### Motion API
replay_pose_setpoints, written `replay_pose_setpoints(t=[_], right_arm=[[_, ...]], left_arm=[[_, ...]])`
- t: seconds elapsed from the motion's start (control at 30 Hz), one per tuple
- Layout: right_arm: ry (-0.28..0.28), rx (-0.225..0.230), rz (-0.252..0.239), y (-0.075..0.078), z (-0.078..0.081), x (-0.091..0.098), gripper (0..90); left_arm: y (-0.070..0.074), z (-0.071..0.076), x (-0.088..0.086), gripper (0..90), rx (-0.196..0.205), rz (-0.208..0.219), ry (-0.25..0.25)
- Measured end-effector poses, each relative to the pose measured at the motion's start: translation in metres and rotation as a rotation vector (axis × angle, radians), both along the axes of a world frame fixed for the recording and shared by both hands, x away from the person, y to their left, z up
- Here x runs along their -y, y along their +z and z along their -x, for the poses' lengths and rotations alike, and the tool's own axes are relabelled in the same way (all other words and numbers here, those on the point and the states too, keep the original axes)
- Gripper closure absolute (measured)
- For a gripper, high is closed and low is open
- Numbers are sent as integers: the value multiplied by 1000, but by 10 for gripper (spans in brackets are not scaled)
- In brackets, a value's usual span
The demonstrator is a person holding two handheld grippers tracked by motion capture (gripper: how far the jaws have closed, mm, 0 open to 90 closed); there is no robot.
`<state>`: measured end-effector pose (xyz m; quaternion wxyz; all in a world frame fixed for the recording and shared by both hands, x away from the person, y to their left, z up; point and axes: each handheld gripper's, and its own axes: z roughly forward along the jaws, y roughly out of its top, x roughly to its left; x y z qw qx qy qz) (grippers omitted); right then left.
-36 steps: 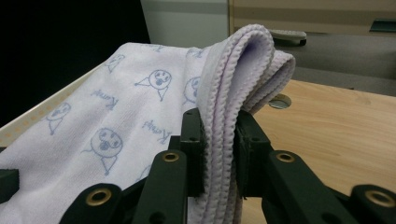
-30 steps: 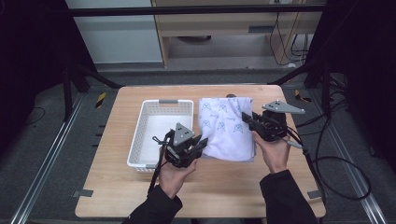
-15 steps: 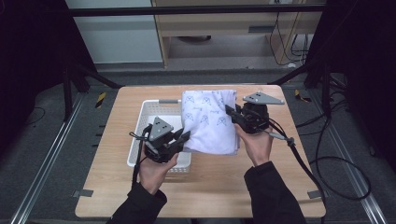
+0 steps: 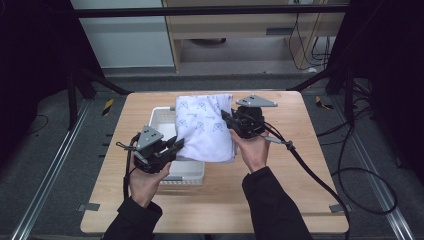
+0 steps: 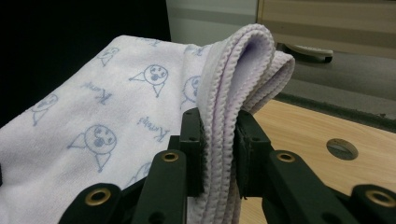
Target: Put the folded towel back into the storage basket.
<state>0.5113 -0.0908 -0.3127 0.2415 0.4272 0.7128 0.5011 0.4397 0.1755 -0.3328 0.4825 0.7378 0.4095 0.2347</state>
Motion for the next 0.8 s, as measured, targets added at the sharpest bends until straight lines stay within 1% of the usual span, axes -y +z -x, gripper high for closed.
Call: replay_pose_setpoints(t=[0.17, 0.3, 0.37, 0.43, 0.5, 0.57, 0.67, 0.73, 0.77, 0.8], right_arm=[[11, 7, 10, 0, -5, -17, 758], [21, 6, 9, 0, -8, -29, 757], [27, 4, 11, -2, -9, -36, 757], [33, 3, 15, -3, -10, -42, 757], [40, -8, -6, -7, -13, -46, 757], [44, -16, 6, -12, -16, -53, 757], [48, -13, 20, -16, -19, -63, 757], [50, -13, 20, -18, -19, -68, 757], [52, -11, 12, -18, -20, -69, 757], [52, -13, 19, -19, -21, -72, 757]], left_arm=[[-2, -3, -14, 760, -6, 1, 17], [-4, -3, -27, 760, -9, 5, 35], [-5, -3, -33, 760, -10, 1, 41], [-6, -4, -39, 760, -13, 1, 51], [-8, -5, -44, 760, -17, 1, 57], [-10, -6, -49, 760, -23, -8, 65], [-13, -8, -55, 760, -30, -14, 79], [-14, -8, -58, 761, -34, -15, 85], [-16, -9, -60, 760, -34, -15, 88], [-16, -9, -62, 760, -37, -16, 89]])
